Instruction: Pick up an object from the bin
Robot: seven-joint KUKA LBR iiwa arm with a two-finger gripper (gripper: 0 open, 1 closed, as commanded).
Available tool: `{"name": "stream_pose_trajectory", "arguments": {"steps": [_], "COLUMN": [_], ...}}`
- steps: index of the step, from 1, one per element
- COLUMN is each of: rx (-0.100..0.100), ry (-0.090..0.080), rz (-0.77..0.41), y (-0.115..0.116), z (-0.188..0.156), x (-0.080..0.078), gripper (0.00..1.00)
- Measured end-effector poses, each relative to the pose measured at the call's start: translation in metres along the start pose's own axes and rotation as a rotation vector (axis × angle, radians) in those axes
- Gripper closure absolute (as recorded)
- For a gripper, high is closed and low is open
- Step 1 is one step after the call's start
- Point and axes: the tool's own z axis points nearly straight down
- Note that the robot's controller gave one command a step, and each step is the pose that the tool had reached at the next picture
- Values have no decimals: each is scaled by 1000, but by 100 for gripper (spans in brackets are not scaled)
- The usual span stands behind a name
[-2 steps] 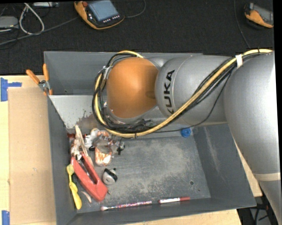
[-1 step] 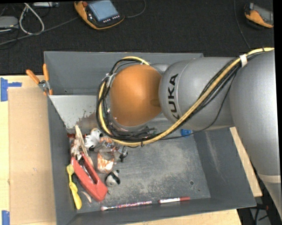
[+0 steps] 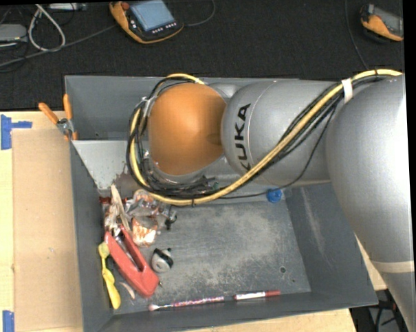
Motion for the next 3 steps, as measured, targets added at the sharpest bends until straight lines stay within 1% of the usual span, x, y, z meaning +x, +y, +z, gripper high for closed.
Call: {"name": "stream_pose_trajectory", "arguments": {"steps": [1,2,3], "rx": [1,-1,-1], "ry": [5,1,1], "rz": [-266,-119,-474], "y": [2,1,6], "z": [7,24,8], "x": [18,0,-8], "gripper": [100,100,100]}}
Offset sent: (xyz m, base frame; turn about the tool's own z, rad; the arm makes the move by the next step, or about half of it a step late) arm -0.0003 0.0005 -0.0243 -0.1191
